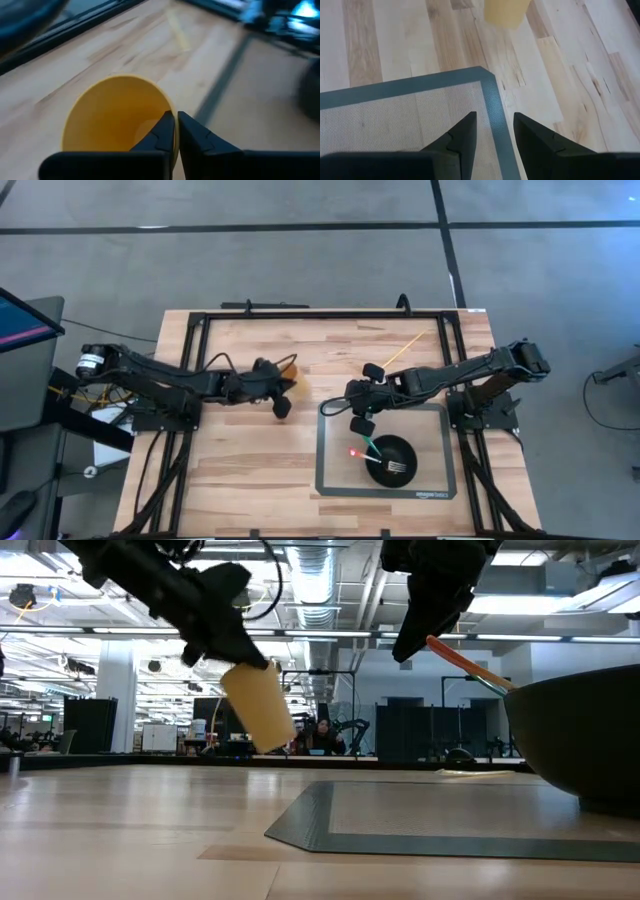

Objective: Pick & Place Utensil
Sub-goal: Put the yellow cup on top of the black bowl on the table placemat

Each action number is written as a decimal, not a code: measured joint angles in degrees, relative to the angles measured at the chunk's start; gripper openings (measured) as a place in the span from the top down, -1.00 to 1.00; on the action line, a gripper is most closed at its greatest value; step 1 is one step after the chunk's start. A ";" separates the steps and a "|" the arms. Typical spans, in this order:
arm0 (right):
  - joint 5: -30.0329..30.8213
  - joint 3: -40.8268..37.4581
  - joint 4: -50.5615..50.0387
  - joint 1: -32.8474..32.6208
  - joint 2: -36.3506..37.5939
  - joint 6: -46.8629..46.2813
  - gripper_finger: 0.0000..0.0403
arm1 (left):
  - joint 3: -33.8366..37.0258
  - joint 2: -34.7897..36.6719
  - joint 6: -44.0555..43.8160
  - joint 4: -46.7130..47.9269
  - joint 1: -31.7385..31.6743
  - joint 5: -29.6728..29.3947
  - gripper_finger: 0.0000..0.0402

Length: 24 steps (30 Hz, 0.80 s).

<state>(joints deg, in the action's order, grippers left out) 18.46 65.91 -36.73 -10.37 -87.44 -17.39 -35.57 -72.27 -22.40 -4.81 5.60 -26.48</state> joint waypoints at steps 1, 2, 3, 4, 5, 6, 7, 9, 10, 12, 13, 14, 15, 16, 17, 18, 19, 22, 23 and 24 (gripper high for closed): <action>0.00 0.00 0.00 0.00 0.00 0.00 0.39 | 0.00 0.00 1.57 -1.38 0.87 0.61 0.93; -0.02 0.00 0.00 0.00 0.00 0.00 0.39 | 0.00 0.00 2.90 -2.63 1.65 1.04 0.93; -0.05 0.00 0.00 0.00 0.00 0.00 0.39 | 0.00 0.00 3.98 -3.73 2.44 1.19 0.93; -0.07 0.00 0.00 0.00 0.00 0.00 0.39 | 0.00 0.00 4.59 -4.72 3.19 1.30 0.94; -0.09 0.00 0.00 0.00 0.00 0.00 0.39 | 0.00 0.00 5.48 -5.74 3.89 1.31 0.94; -0.15 0.00 0.00 0.00 0.02 0.00 0.39 | 0.00 0.00 6.18 -6.76 4.55 1.29 0.95; -0.17 0.00 0.00 0.00 0.00 0.00 0.39 | 0.00 0.00 7.05 -7.73 5.19 1.27 0.95; -0.26 0.00 0.00 0.00 0.02 0.00 0.39 | 0.00 0.00 8.78 -9.27 6.45 1.27 0.94; -0.30 0.00 0.00 0.00 0.00 0.00 0.39 | 0.00 0.00 9.75 -9.97 7.06 1.29 0.94; -0.39 0.00 0.00 0.00 0.02 -0.02 0.39 | 0.00 0.00 11.57 -11.14 8.12 1.30 0.94; -0.39 0.00 -0.02 0.00 0.02 -0.02 0.39 | 0.00 0.00 12.09 -11.59 8.59 1.32 0.95; -0.39 0.00 -0.02 0.00 0.02 -0.04 0.39 | 0.00 0.00 12.66 -12.05 8.91 1.33 0.95; -0.42 0.00 0.00 0.00 0.02 -0.07 0.39 | 0.00 0.00 13.05 -12.42 9.17 1.33 0.95; -0.45 0.00 0.00 -0.01 0.02 -0.05 0.39 | 0.00 0.00 13.15 -12.65 9.40 1.29 0.95; -0.57 0.00 -0.04 -0.10 0.02 -0.04 0.39 | 0.00 0.00 13.16 -12.71 9.50 1.32 0.95; -0.59 -0.01 -0.11 -0.18 0.02 -0.06 0.39 | 0.00 0.00 13.18 -12.81 9.49 1.66 0.95; -0.59 -0.02 -0.10 -0.29 0.02 -0.07 0.39 | -0.01 0.00 13.17 -12.89 9.47 2.64 0.95; -0.59 -0.02 -0.49 -0.53 0.41 -0.04 0.39 | -1.03 -0.36 13.18 -12.83 9.34 4.07 0.95; -0.59 -0.02 -0.73 -0.55 0.56 -0.07 0.39 | -1.78 -0.68 13.37 -12.91 9.34 4.18 0.95; -0.59 -0.02 -0.79 -0.55 0.61 -0.07 0.39 | -2.53 -1.04 13.96 -12.94 9.34 4.25 0.95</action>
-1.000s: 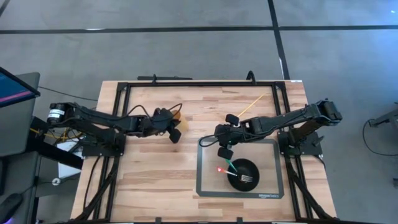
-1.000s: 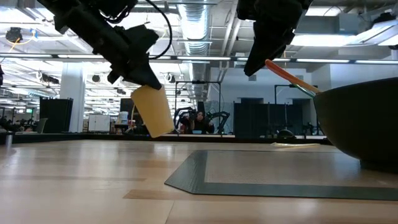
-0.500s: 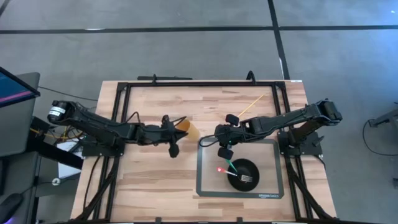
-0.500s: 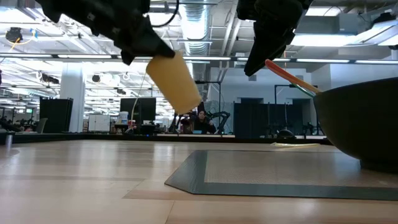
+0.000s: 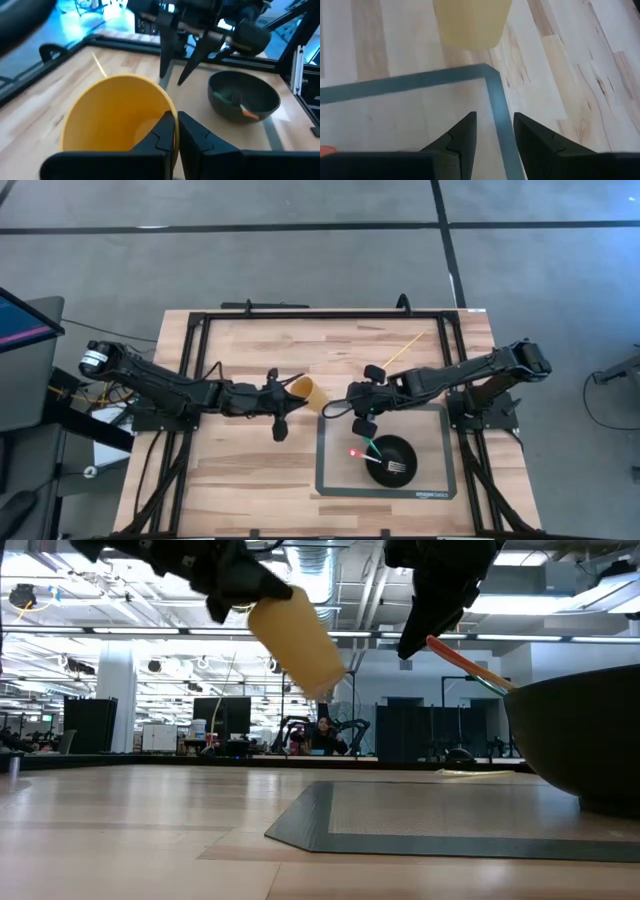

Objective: Pick & Place Utensil
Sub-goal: Put the yellow cup on top of the black bowl on the table placemat

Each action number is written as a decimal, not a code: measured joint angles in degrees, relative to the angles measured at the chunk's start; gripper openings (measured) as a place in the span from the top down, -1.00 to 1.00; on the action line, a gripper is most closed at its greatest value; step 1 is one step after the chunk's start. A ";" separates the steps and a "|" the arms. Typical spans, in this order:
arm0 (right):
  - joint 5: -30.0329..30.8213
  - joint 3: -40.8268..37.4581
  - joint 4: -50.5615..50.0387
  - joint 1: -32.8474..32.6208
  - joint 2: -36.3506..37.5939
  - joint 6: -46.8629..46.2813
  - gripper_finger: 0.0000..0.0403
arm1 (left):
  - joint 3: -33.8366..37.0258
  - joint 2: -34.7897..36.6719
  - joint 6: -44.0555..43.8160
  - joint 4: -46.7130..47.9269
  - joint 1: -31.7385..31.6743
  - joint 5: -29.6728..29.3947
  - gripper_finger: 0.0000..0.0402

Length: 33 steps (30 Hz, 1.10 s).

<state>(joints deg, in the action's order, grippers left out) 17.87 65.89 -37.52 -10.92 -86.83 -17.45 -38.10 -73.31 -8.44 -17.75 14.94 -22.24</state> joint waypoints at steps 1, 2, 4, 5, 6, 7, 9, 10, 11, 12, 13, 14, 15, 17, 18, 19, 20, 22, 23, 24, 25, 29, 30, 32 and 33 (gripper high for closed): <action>0.00 0.00 -0.39 0.02 0.00 0.00 0.39 | -0.89 -0.62 0.84 -0.08 0.00 0.00 0.95; 0.00 0.00 -1.27 0.04 -0.02 0.00 0.39 | -1.83 -1.43 1.90 -0.11 0.00 0.00 0.95; 0.00 0.00 -3.41 0.02 -0.02 -0.20 0.39 | -3.56 -3.34 3.25 -0.12 0.00 0.03 0.95; 0.02 0.00 -4.83 0.02 -0.02 -0.70 0.39 | -4.36 -4.47 3.60 -0.01 0.00 0.02 0.95; 0.02 0.00 -6.41 0.02 -0.02 -1.53 0.39 | -5.30 -5.75 3.93 -0.03 0.00 0.02 0.95; 0.07 0.00 -7.85 0.00 -0.02 -2.53 0.39 | -6.11 -6.98 4.49 -0.05 -0.02 0.06 0.95; 0.13 0.00 -10.24 0.00 -0.02 -4.40 0.39 | -7.70 -9.51 6.16 0.07 -0.02 0.08 0.95; 0.15 0.00 -11.49 -0.25 -0.02 -5.16 0.39 | -8.43 -10.77 6.86 0.13 -0.02 0.12 0.95; 0.23 0.00 -12.52 -0.47 -0.02 -5.59 0.39 | -9.24 -12.02 7.37 0.13 -0.06 0.64 0.95; 0.50 0.00 -13.19 -0.83 -0.02 -5.94 0.39 | -9.99 -13.09 7.93 0.28 -0.14 1.53 0.95; 0.66 0.00 -13.80 -1.27 -0.02 -6.01 0.39 | -10.82 -14.08 8.11 0.37 -0.33 2.21 0.95; 0.68 0.00 -14.29 -1.73 -0.02 -6.01 0.39 | -11.75 -15.02 8.21 0.20 -0.54 3.41 0.95; 0.91 0.00 -14.52 -2.26 -0.02 -5.99 0.39 | -12.51 -15.81 8.23 0.13 -0.70 4.34 0.95; 2.61 0.00 -15.11 -3.31 0.05 -5.99 0.39 | -14.08 -17.34 8.21 0.15 -1.20 5.82 0.95; 3.70 -0.02 -15.82 -3.92 0.38 -6.01 0.39 | -14.70 -17.95 8.21 0.15 -1.35 6.30 0.95; 4.82 -0.04 -16.48 -4.45 0.74 -6.03 0.39 | -15.30 -18.46 8.21 0.15 -1.68 7.04 0.95; 5.58 -0.04 -16.54 -4.99 1.27 -6.12 0.39 | -15.71 -18.86 8.21 0.15 -1.86 7.56 0.95; 6.67 -0.04 -17.23 -6.38 2.97 -7.41 0.39 | -16.31 -19.64 8.21 0.20 -1.99 8.12 0.95; 7.29 -0.04 -17.39 -7.30 4.07 -7.91 0.39 | -16.45 -20.03 8.21 0.25 -2.03 8.15 0.95; 8.29 -0.21 -17.23 -8.26 5.36 -7.98 0.39 | -16.58 -20.47 8.21 0.28 -2.22 8.30 0.95; 9.45 -0.72 -17.08 -9.27 6.79 -7.96 0.39 | -16.59 -20.81 8.21 0.48 -2.25 8.60 0.95; 13.14 -3.38 -16.43 -12.49 13.50 -8.14 0.39 | -16.62 -22.17 8.21 0.50 -2.94 9.15 0.95; 13.30 -4.40 -15.70 -12.98 15.52 -8.13 0.39 | -16.62 -22.32 8.21 0.88 -3.19 9.15 0.95; 13.30 -6.63 -14.60 -13.85 19.30 -8.13 0.39 | -16.59 -22.32 8.20 0.97 -3.73 9.59 0.95; 13.27 -7.89 -13.85 -14.24 21.18 -8.15 0.39 | -16.60 -22.28 8.20 0.72 -4.01 10.16 0.95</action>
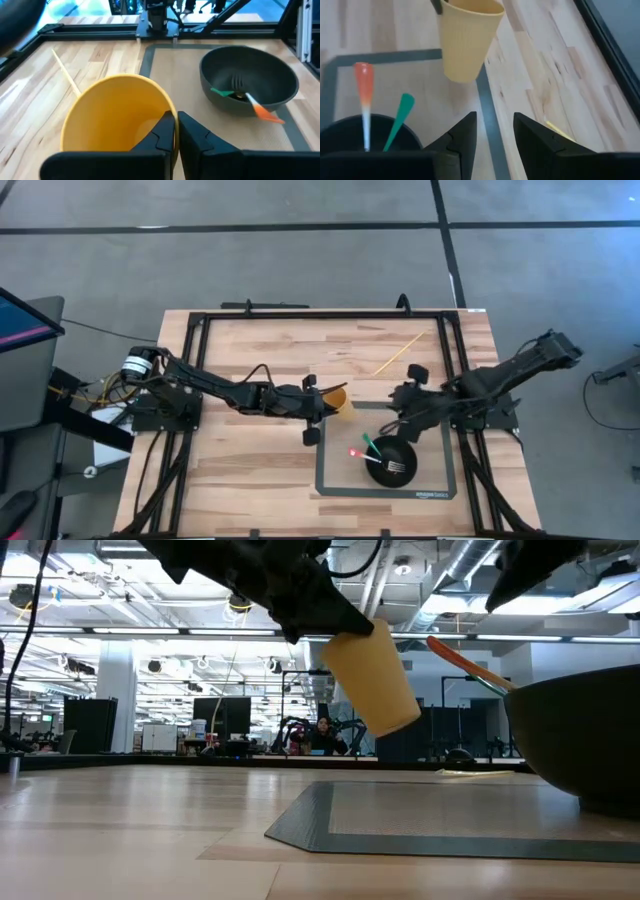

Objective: Pick & Place Utensil
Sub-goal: Put the yellow cup on top of the black bowl on the table placemat

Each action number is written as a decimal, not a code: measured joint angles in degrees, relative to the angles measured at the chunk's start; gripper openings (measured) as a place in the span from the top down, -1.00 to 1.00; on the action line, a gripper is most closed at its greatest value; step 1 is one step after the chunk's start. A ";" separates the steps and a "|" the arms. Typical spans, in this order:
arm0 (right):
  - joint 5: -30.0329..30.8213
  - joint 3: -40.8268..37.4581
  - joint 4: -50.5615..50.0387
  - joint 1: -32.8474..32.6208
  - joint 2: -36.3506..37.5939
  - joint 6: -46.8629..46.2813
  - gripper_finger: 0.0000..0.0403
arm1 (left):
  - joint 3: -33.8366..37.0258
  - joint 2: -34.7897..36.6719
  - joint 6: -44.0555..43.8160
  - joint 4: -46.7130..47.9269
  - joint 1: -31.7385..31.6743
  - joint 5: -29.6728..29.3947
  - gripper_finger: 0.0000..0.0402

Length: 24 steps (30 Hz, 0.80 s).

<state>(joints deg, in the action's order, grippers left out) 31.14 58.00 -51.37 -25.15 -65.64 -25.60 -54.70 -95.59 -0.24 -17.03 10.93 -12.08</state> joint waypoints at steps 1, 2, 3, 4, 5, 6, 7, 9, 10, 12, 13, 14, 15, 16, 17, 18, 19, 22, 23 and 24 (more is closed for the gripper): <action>0.01 -1.47 0.90 -0.41 2.02 0.00 0.39 | -0.02 0.00 0.00 -0.13 -0.20 0.15 0.95; 0.03 -3.00 1.65 -0.71 4.15 0.02 0.39 | -0.02 0.00 0.01 -0.05 -0.26 0.14 0.95; 0.26 -4.54 2.84 -0.85 6.08 0.02 0.39 | -0.02 0.00 0.01 0.06 -0.28 0.16 0.95; 0.45 -6.19 4.68 -0.93 7.98 0.02 0.39 | -0.02 0.00 0.01 0.08 -0.28 0.29 0.95; 0.84 -7.89 6.16 -1.02 9.83 0.03 0.39 | -0.02 -0.02 0.01 0.16 -0.26 0.72 0.95; 1.31 -9.77 7.51 -1.04 11.61 0.04 0.39 | -0.02 -0.39 0.01 0.17 -0.21 1.42 0.95; 1.74 -11.51 9.19 -1.04 13.32 0.03 0.39 | -0.02 -0.65 -0.01 0.46 -0.17 1.75 0.95; 2.12 -14.39 12.71 -0.95 16.10 0.47 0.39 | 0.00 -1.10 0.01 1.93 -0.05 1.73 0.95; 2.10 -15.37 12.85 -0.93 17.27 1.43 0.39 | 0.00 -1.49 0.04 1.60 -0.10 1.76 0.95; 2.14 -16.02 12.93 -0.83 18.89 3.19 0.39 | 0.00 -2.09 0.03 2.25 -0.34 1.80 0.95; 2.22 -16.02 13.64 -0.57 19.48 3.31 0.39 | 0.00 -2.67 0.04 2.18 -0.44 1.83 0.95; 2.15 -16.04 13.79 -0.34 20.01 3.23 0.39 | 0.00 -3.28 0.04 2.35 -0.51 2.01 0.95; 2.13 -16.16 13.80 -0.15 20.49 3.21 0.39 | 0.00 -3.82 0.03 2.81 -0.57 2.27 0.95; 2.11 -16.18 14.27 -0.17 20.89 3.21 0.39 | 0.00 -4.30 0.16 3.10 -0.58 2.35 0.95; 2.11 -16.15 15.12 -0.16 21.09 3.23 0.39 | 0.00 -4.77 0.85 2.88 -0.52 2.58 0.95; 2.11 -16.09 15.37 -0.11 21.19 3.25 0.39 | 0.00 -5.08 1.81 2.69 -0.45 2.58 0.95; 2.10 -16.09 15.37 -0.12 21.20 3.35 0.39 | -0.02 -5.30 3.00 2.63 -0.42 2.76 0.95; 1.96 -16.11 15.41 -0.12 21.02 3.66 0.39 | -0.13 -5.92 5.64 2.38 -0.39 3.63 0.94; 1.94 -16.11 15.44 -0.12 21.02 3.65 0.39 | -0.13 -5.95 6.08 2.38 -0.39 3.71 0.94; 1.94 -16.11 15.58 -0.12 20.83 3.65 0.39 | -0.13 -5.97 6.72 2.42 -0.39 3.74 0.93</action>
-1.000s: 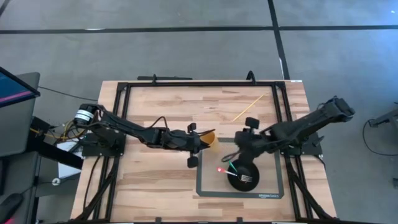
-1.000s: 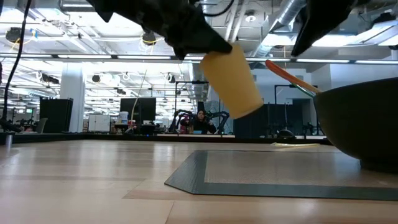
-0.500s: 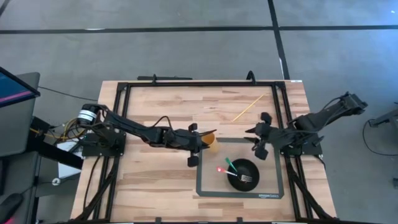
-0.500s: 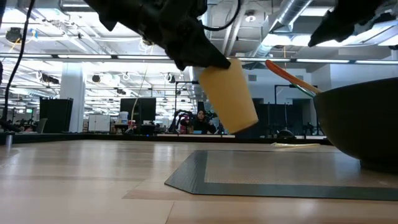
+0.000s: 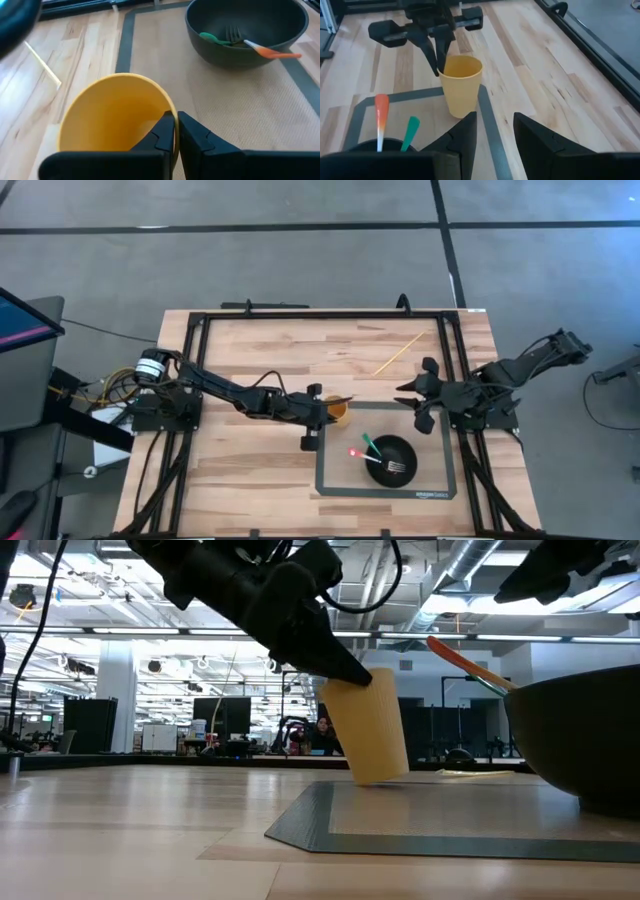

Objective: Pick & Place Utensil
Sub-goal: Put the yellow cup on top of the black bowl on the table placemat, then put the yellow straw into the yellow cup on the table placemat

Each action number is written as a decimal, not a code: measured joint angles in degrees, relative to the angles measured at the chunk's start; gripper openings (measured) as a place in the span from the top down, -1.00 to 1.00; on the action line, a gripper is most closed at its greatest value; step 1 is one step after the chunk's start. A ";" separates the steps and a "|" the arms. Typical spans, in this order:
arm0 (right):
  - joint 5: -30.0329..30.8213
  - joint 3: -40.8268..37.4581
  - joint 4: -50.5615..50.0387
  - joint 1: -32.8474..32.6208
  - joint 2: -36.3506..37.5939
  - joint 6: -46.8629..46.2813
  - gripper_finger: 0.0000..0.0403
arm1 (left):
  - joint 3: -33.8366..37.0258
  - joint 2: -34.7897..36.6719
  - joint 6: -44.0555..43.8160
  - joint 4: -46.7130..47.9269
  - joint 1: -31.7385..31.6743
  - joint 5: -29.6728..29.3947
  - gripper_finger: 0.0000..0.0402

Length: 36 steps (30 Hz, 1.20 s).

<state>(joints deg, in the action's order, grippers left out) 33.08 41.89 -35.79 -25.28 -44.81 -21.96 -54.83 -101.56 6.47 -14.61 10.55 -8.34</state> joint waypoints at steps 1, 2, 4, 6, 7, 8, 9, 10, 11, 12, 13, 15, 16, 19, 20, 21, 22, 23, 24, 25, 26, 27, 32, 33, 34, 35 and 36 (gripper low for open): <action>0.00 0.00 0.01 0.00 -0.25 0.02 0.39 | 0.00 -0.02 0.66 0.02 0.00 0.05 0.93; -0.02 0.00 0.00 -0.04 -0.52 0.02 0.39 | 0.00 -0.02 1.19 0.06 0.00 0.06 0.93; -0.02 0.00 -0.04 -0.03 -1.04 0.00 0.39 | 0.00 0.02 2.11 0.18 0.00 0.10 0.92; -0.03 0.00 0.02 0.02 -1.73 0.00 0.39 | 0.02 0.07 2.59 0.29 0.00 0.11 0.90; -0.02 0.00 0.00 0.05 -2.09 0.01 0.39 | 0.02 0.07 2.66 0.31 -0.02 0.11 0.88; -0.02 0.00 -0.01 0.07 -2.44 0.00 0.39 | 0.02 0.07 2.69 0.31 -0.02 0.11 0.87; -0.02 0.00 -0.04 0.04 -2.75 0.01 0.39 | 0.04 0.07 2.71 0.58 -0.02 0.04 0.85; -0.02 0.00 0.04 0.07 -3.07 0.01 0.39 | 0.15 0.02 2.72 1.03 -0.04 -0.01 0.83; -0.02 0.00 0.05 0.04 -3.35 0.00 0.39 | 0.25 -0.11 2.72 1.34 -0.07 -0.12 0.81; -0.03 0.00 0.05 0.04 -3.65 0.00 0.39 | 0.28 -0.17 2.73 1.38 -0.10 -0.17 0.80; -0.04 0.00 0.05 0.04 -3.89 0.02 0.39 | 0.28 -0.16 2.82 1.26 -0.11 -0.21 0.78; -0.04 0.00 0.16 0.17 -4.15 0.02 0.39 | 0.26 -0.13 4.22 0.80 -0.10 -0.21 0.75; -0.04 0.00 0.27 0.29 -4.24 0.00 0.39 | 0.26 -0.13 5.07 0.83 -0.07 -0.17 0.74; -0.02 0.00 0.31 0.47 -4.26 0.02 0.39 | 0.26 -0.13 5.48 0.68 -0.07 -0.15 0.69; -0.04 0.00 0.31 0.62 -4.25 0.02 0.39 | 0.26 -0.13 5.51 0.65 -0.07 -0.15 0.66; -0.04 0.00 0.31 0.70 -4.27 0.02 0.39 | 0.26 -0.13 5.51 0.60 -0.07 -0.15 0.64; -0.02 0.00 0.31 0.70 -4.27 0.02 0.39 | 0.26 -0.13 5.52 0.47 -0.07 -0.16 0.62; -0.03 0.00 0.31 0.70 -4.27 0.02 0.39 | 0.26 -0.13 5.58 0.37 -0.07 -0.16 0.60; -0.03 0.00 0.31 0.70 -4.27 0.02 0.39 | 0.24 -0.11 5.90 0.27 -0.07 -0.17 0.59; -0.03 0.00 0.31 0.70 -4.27 0.02 0.39 | 0.26 -0.11 6.67 0.12 -0.07 -0.17 0.57; -0.04 0.00 0.29 0.70 -4.27 0.02 0.39 | 0.25 -0.11 7.46 -0.20 -0.07 -0.16 0.55; -0.03 0.00 0.31 0.70 -4.27 0.02 0.39 | 0.26 -0.11 8.10 -0.78 -0.07 -0.15 0.53; -0.04 0.00 0.39 0.70 -4.27 0.00 0.39 | 0.23 0.00 8.31 -5.55 -0.07 -0.13 0.43; -0.04 0.00 0.62 0.70 -4.27 0.00 0.39 | 0.24 0.00 8.31 -6.21 -0.07 -0.13 0.40; -0.04 0.00 1.01 0.70 -4.27 0.00 0.39 | 0.23 0.00 8.31 -6.69 -0.04 -0.13 0.38; -0.04 0.00 1.43 0.70 -4.27 0.00 0.39 | 0.21 0.00 8.31 -6.93 -0.04 -0.13 0.37; -0.04 0.00 1.89 0.70 -4.27 0.00 0.39 | 0.20 0.00 8.31 -6.99 -0.04 -0.13 0.35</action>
<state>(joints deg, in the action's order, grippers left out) 33.04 41.89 -33.91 -24.58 -49.08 -21.96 -54.63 -101.56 14.79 -21.60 10.50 -8.47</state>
